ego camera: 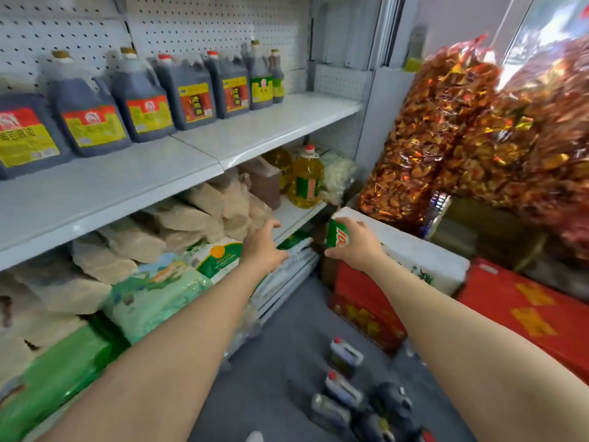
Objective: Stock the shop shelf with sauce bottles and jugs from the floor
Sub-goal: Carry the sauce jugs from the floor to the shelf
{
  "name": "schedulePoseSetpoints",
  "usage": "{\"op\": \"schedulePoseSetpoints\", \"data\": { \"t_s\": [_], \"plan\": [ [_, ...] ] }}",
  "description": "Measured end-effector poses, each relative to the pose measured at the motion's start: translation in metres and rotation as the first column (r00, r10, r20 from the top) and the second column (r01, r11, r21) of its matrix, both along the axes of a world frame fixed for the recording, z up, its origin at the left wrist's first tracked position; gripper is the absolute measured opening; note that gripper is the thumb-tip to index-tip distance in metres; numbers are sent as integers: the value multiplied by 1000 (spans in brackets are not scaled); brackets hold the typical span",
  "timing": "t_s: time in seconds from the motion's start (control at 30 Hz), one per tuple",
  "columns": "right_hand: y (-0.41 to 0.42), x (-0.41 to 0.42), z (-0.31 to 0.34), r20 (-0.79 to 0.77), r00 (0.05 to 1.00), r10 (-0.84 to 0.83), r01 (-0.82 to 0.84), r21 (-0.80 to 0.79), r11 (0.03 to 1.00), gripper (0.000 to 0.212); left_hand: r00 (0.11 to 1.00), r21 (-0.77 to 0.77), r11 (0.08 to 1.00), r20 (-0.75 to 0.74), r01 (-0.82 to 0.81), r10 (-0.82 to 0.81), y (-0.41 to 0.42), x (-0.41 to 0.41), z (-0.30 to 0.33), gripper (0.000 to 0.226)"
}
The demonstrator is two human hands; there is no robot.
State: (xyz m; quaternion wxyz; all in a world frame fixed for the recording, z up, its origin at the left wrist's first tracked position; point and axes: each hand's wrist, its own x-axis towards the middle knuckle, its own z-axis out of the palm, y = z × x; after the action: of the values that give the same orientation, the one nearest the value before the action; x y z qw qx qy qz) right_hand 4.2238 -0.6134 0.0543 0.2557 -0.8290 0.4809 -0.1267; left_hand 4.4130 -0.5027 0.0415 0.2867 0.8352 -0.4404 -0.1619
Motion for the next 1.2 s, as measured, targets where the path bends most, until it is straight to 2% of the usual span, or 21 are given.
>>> {"op": "schedulePoseSetpoints", "data": {
  "t_s": [0.33, 0.67, 0.93, 1.2],
  "plan": [
    [-28, -51, -57, -78, 962, -262, 266, 48, 963, 83, 975, 118, 969, -73, 219, -212, -77, -34, -55, 67],
    [-57, -60, -129, -148, 883, -446, 469, 208, 859, 84, 888, 211, 865, -177, 455, -424, -148, -40, -139, 67],
    [-36, -86, -232, -234, 846, -479, 533, 419, 735, 79, 863, 363, 787, -293, 498, -411, -146, -61, -236, 60],
    [13, -104, -380, -276, 832, -481, 549, 537, 641, 82, 867, 494, 720, -371, 488, -333, -99, -67, -381, 62]
  ]
}}
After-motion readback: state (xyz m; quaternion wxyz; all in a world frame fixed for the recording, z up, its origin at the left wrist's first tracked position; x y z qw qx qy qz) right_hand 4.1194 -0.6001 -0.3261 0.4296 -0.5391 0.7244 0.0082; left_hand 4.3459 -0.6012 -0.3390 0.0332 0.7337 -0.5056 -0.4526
